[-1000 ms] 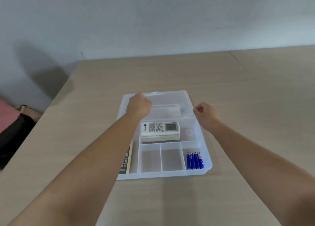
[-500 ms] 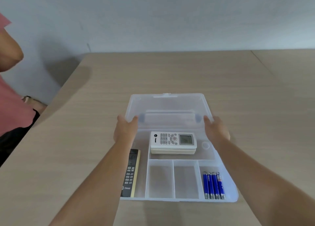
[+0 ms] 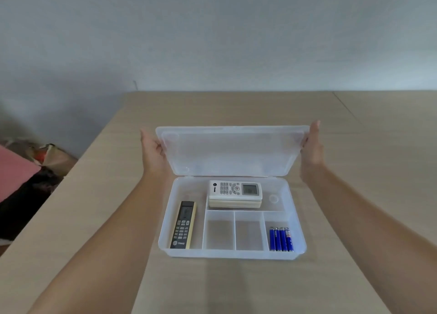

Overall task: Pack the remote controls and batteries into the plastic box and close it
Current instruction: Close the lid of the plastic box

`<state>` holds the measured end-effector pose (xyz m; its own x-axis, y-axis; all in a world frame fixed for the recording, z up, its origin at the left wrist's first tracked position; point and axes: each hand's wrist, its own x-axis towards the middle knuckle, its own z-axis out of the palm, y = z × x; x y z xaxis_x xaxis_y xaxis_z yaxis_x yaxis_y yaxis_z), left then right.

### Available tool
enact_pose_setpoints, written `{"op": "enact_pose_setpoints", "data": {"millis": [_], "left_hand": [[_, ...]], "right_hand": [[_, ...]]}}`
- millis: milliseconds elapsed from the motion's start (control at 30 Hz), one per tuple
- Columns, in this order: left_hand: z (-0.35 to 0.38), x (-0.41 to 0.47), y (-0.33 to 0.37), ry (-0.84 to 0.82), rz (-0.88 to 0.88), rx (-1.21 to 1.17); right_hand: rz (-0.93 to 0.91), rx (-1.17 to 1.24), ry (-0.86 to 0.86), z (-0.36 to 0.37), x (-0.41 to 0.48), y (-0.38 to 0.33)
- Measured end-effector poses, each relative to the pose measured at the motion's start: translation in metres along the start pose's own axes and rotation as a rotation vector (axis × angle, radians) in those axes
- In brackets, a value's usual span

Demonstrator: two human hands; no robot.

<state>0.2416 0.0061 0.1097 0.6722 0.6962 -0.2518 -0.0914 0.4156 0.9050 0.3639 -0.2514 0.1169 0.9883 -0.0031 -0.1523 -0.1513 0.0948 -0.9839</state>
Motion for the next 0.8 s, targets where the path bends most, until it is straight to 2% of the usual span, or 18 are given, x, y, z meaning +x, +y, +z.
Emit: {"op": "enact_pose_setpoints", "data": {"millis": [100,300,433,533,633,700,800], "left_hand": [[-0.018,-0.037,-0.002,-0.016,0.024,-0.019],[-0.085,-0.084,-0.056,-0.077,-0.053,0.239],[-0.115,-0.106,-0.085,-0.091,-0.055,0.620],[-0.120,-0.117,-0.100,-0.146,0.083,1.047],[-0.113,-0.126,-0.100,-0.256,0.278,1.433],[-0.105,-0.137,-0.101,-0.284,0.430,1.574],[-0.096,-0.161,-0.111,-0.340,0.615,1.643]], "right_hand": [[0.010,0.054,-0.032,-0.020,-0.042,0.014],[0.086,-0.044,-0.026,-0.066,-0.112,0.084],[0.133,-0.199,-0.092,-0.083,-0.132,0.114],[0.072,-0.535,-0.205,-0.086,-0.141,0.121],[-0.141,-0.872,-0.282,-0.083,-0.150,0.119],[-0.302,-1.048,-0.329,-0.079,-0.161,0.117],[-0.467,-1.287,-0.431,-0.075,-0.181,0.124]]}}
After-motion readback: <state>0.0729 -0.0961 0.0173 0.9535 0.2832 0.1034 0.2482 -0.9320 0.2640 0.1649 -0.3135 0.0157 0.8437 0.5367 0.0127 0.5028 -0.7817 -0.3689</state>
